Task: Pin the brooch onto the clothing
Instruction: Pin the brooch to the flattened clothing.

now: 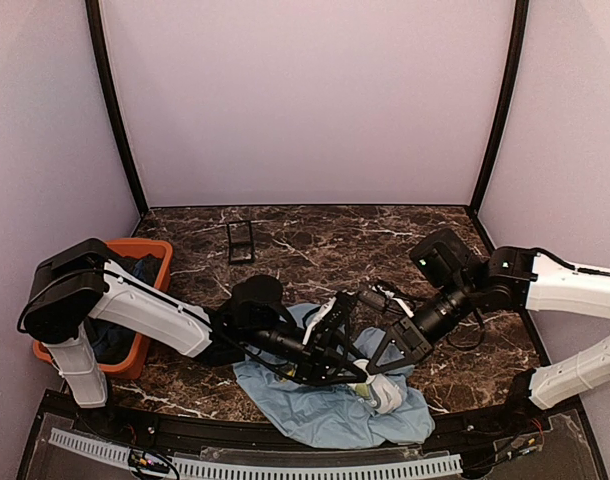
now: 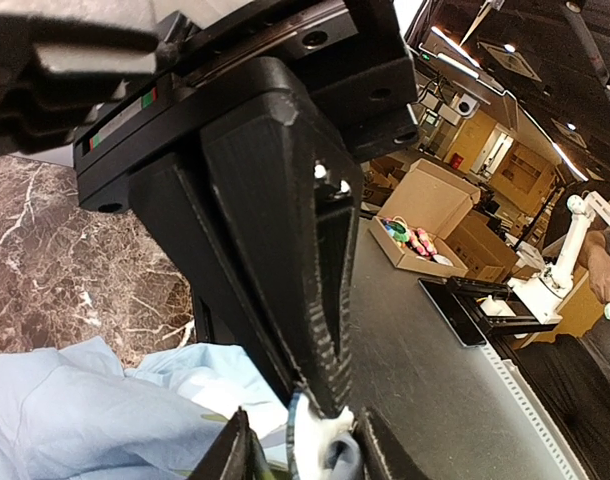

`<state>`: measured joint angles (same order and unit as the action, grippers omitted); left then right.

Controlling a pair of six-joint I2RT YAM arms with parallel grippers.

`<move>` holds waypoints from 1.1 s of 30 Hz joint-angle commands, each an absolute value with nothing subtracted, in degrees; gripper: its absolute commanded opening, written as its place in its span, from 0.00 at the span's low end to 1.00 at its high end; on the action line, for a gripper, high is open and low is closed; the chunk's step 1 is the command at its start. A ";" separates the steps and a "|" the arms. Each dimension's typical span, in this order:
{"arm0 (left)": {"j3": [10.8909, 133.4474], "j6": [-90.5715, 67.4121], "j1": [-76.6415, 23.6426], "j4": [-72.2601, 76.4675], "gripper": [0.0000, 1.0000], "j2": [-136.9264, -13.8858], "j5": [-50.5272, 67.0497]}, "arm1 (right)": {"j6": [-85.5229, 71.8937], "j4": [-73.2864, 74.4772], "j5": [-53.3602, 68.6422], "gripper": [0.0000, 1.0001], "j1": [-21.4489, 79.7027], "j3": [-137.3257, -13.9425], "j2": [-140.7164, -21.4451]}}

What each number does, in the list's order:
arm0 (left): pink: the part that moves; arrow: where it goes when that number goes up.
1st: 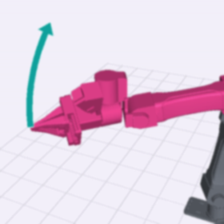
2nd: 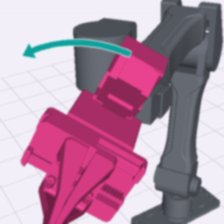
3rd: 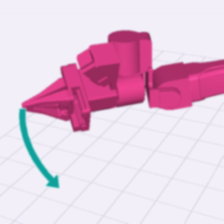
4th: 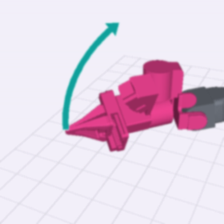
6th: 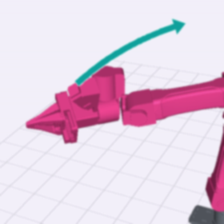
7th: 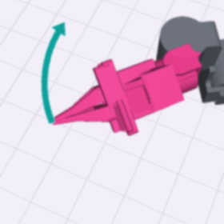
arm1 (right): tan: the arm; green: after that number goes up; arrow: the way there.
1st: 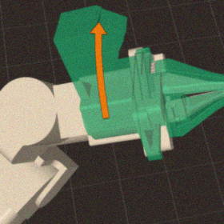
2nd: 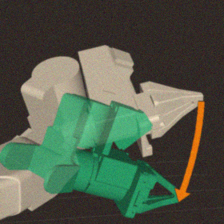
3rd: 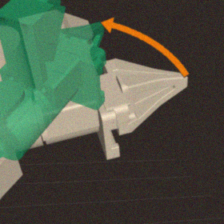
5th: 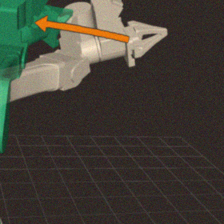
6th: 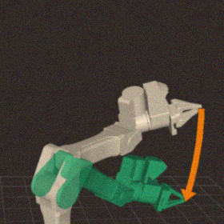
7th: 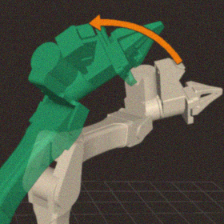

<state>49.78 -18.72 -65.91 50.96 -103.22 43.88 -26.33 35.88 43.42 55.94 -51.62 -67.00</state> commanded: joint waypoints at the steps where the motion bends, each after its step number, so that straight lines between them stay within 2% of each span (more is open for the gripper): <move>1: 50.51 -18.81 -65.83 50.82 0.32 -103.46 40.83 | -26.92 32.22 45.99 0.00 56.51 -51.77 -66.88; 18: 48.39 -19.78 -65.02 51.13 0.15 -102.83 39.09 | -26.03 33.90 44.80 0.00 56.68 -51.62 -64.86; 25: 49.56 -18.97 -64.97 46.65 0.09 -103.22 38.36 | -24.16 35.62 42.44 0.00 57.13 -53.46 -64.88; 29: 50.46 -18.38 -65.02 43.11 0.02 -103.42 36.48 | -22.80 37.12 40.14 0.00 57.69 -54.84 -64.67; 33: 50.94 -17.83 -65.05 39.49 0.01 -103.07 32.76 | -22.59 37.32 39.09 0.00 58.09 -55.44 -64.53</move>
<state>50.57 -20.05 -66.06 47.35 -103.22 41.17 -21.89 38.17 37.01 56.77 -52.42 -66.26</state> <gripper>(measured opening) 0.113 0.009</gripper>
